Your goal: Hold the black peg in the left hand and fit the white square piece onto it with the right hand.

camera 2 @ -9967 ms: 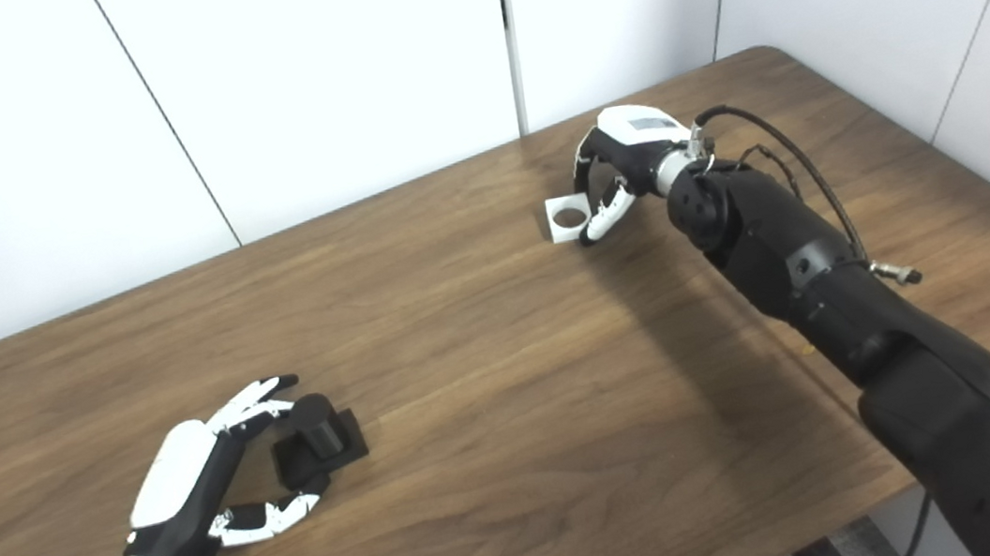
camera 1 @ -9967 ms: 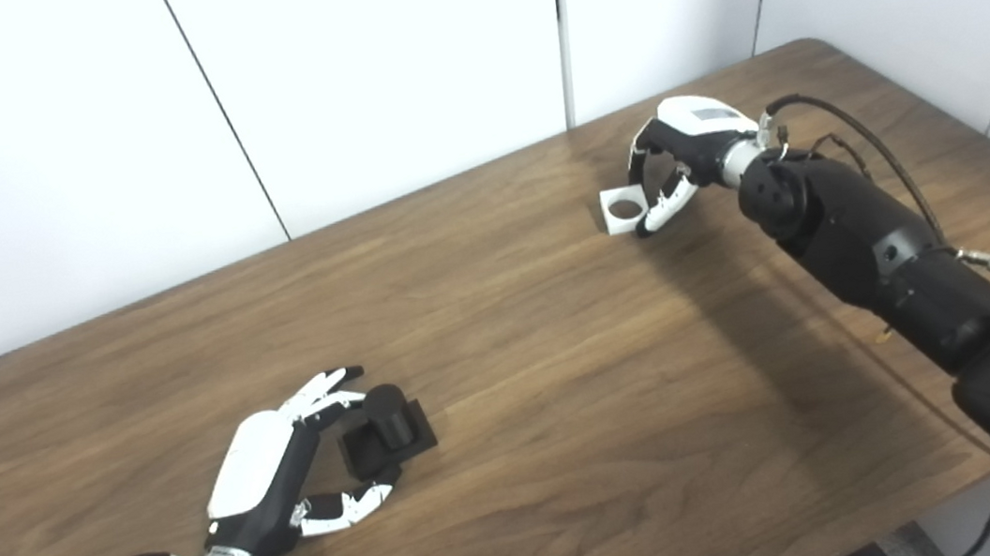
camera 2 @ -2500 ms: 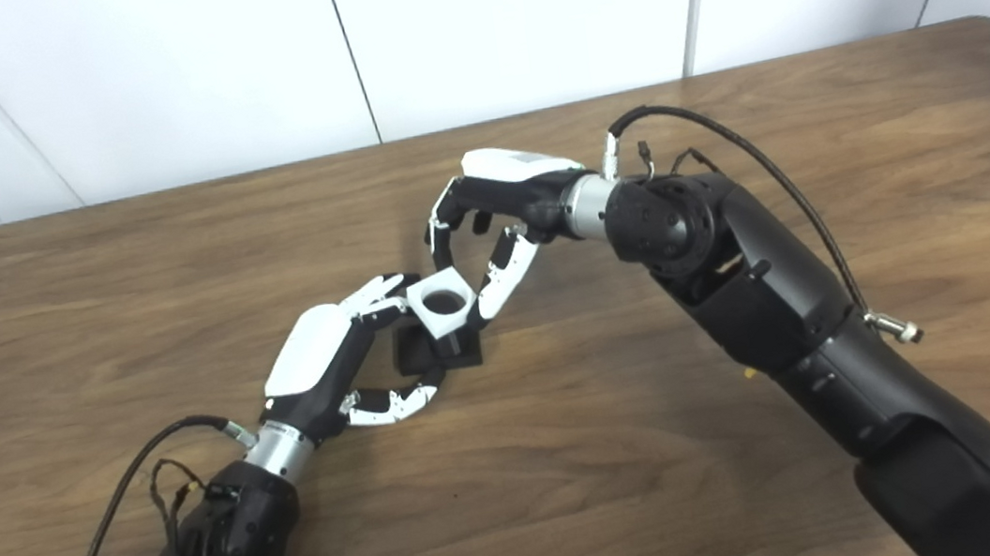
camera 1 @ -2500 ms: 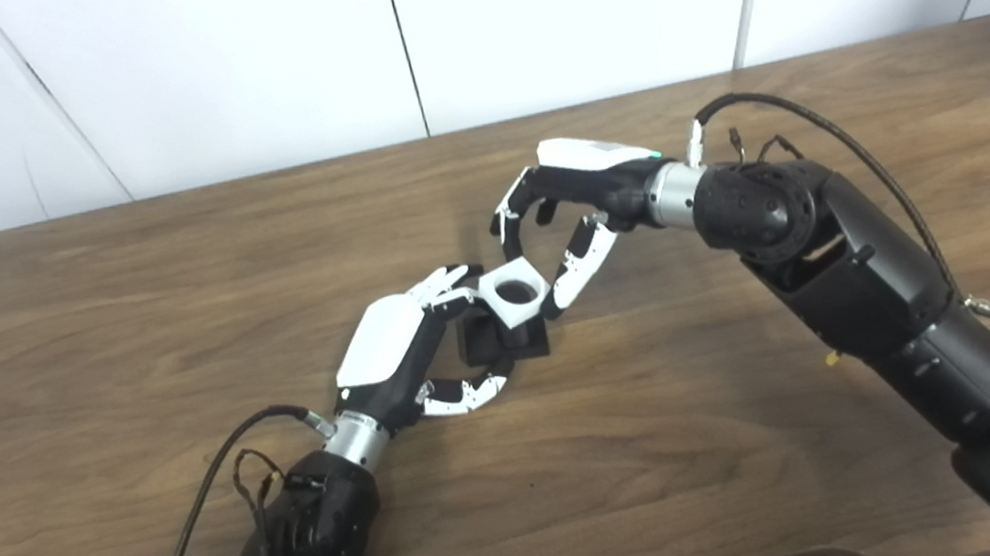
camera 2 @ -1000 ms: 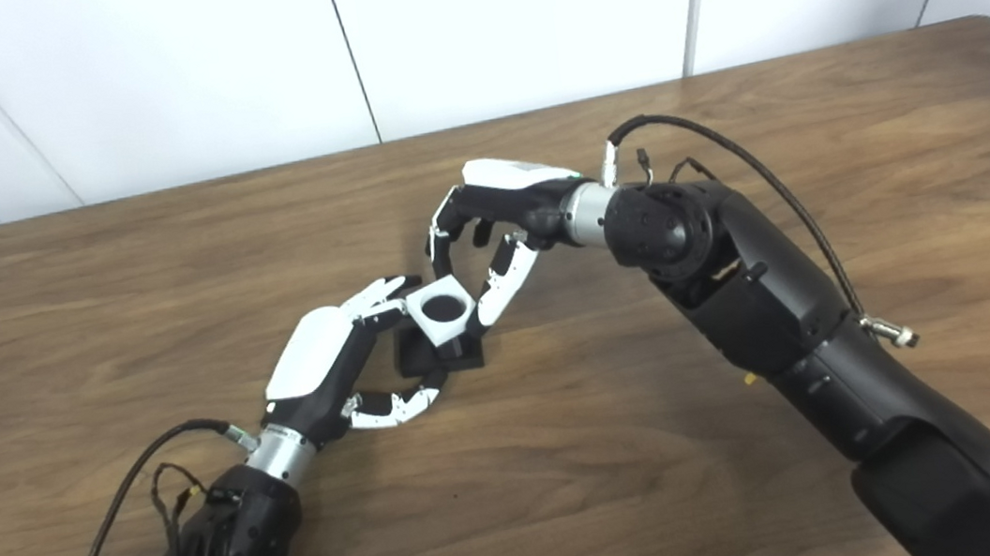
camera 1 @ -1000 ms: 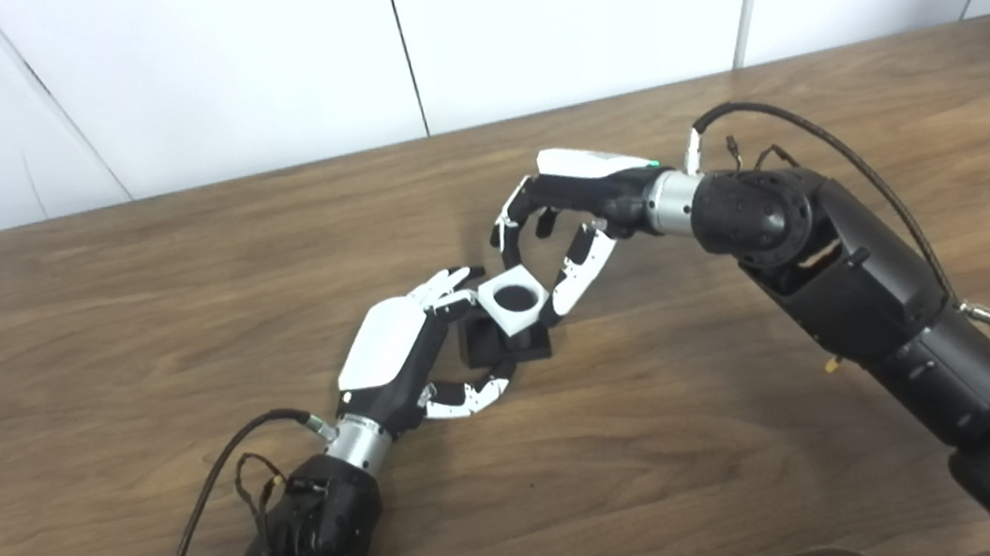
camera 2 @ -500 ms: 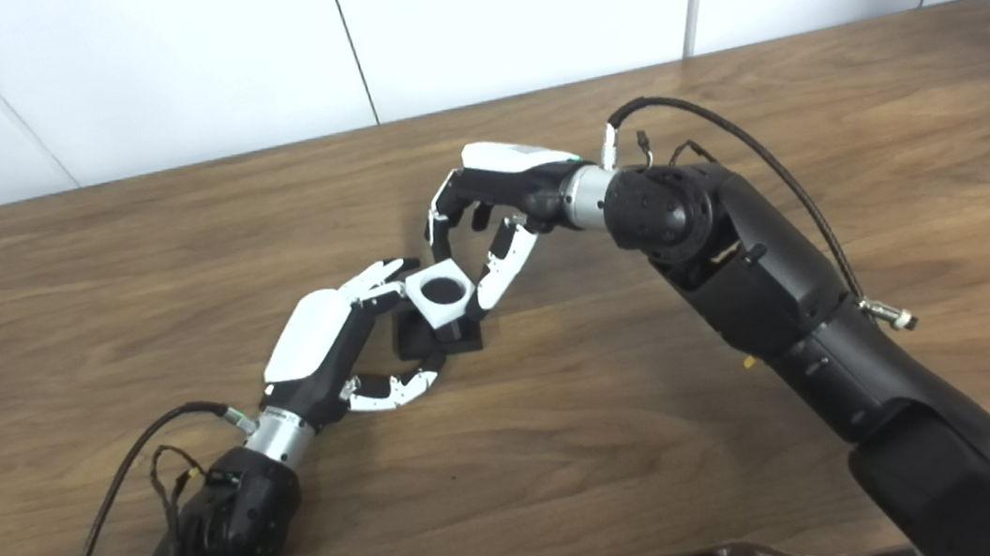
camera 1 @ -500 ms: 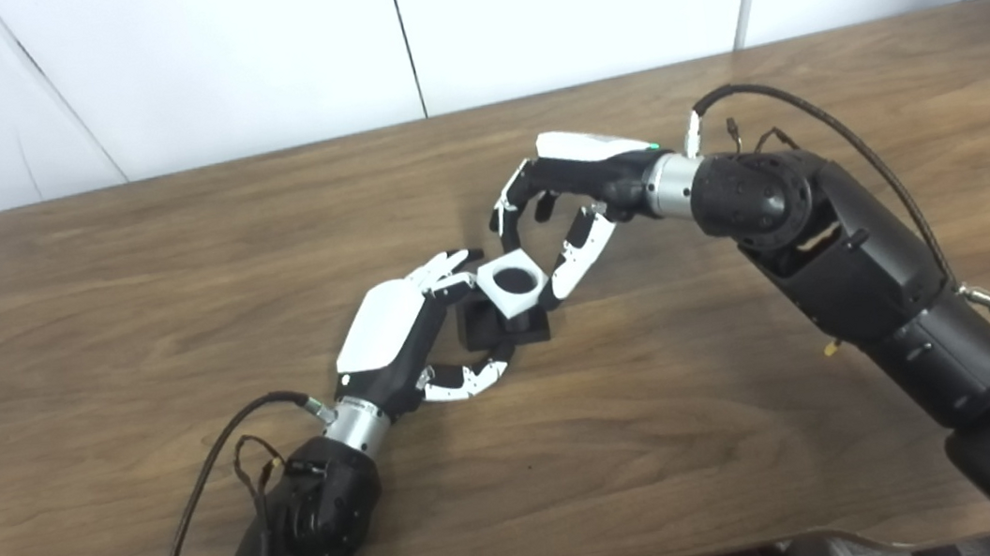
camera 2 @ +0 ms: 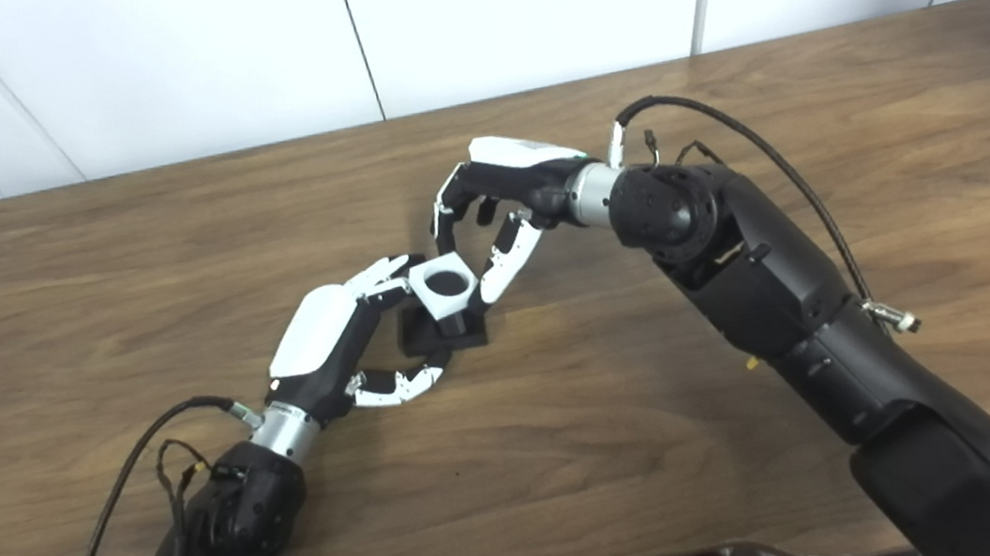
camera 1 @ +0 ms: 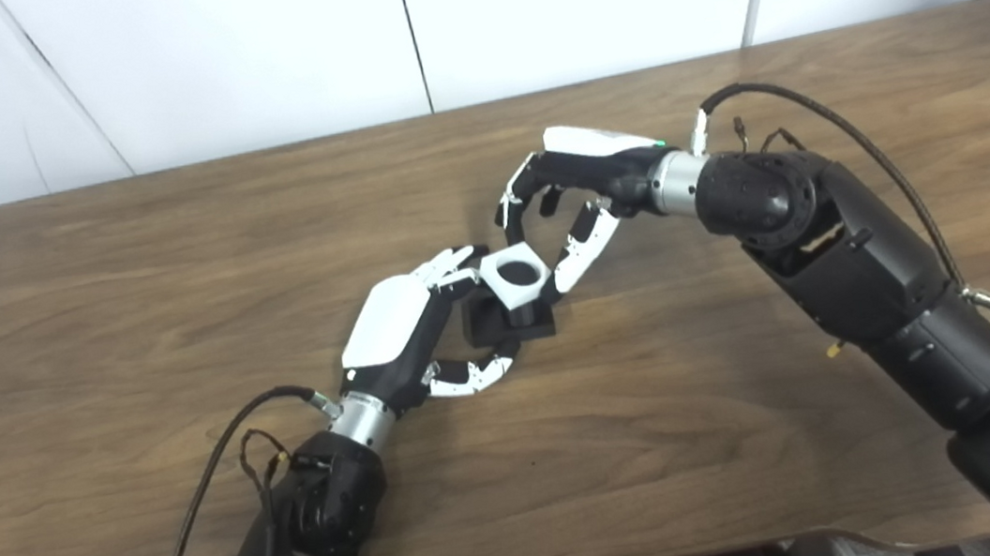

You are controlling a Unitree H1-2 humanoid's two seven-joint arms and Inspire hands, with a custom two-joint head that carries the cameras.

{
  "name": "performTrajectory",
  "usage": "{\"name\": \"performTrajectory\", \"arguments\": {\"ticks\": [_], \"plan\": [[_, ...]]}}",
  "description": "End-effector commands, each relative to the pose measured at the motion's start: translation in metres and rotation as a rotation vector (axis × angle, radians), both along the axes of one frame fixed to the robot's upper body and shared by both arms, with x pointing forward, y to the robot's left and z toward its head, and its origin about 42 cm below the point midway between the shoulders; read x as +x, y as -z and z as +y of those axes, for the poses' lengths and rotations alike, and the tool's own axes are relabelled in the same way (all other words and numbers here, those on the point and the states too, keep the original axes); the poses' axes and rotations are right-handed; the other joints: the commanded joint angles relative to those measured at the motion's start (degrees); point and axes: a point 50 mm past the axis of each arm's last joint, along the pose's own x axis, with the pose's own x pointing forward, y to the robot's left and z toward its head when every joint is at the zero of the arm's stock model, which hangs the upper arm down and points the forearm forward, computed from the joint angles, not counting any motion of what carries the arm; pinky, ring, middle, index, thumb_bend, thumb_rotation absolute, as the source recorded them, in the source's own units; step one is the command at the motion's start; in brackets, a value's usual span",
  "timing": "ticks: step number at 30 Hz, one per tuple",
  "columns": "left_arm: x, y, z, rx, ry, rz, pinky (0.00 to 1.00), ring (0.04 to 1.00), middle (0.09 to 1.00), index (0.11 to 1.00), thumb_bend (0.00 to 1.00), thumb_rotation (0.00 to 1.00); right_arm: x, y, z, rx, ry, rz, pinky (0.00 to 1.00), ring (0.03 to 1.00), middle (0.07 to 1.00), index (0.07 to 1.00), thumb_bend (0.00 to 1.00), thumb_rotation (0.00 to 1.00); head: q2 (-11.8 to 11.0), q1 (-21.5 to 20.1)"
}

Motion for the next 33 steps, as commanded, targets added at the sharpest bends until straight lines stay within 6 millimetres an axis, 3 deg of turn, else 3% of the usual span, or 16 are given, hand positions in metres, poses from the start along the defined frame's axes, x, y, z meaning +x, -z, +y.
{"name": "performTrajectory", "arguments": {"ticks": [1,33], "plan": [[-0.0206,0.0256,-0.0012,0.062,0.044,0.139,0.89,0.938,0.919,0.650,0.85,0.24,0.0064,-0.0238,0.0018,0.019,0.002,-0.089,0.73,0.825,0.770,0.481,0.52,0.13,0.1,0.1],[-0.0209,0.0231,-0.0034,0.064,0.040,0.144,0.90,0.940,0.920,0.648,0.85,0.21,0.0058,-0.0219,-0.0080,-0.059,0.001,-0.075,0.78,0.835,0.765,0.480,0.52,0.13,0.9,0.1]]}}
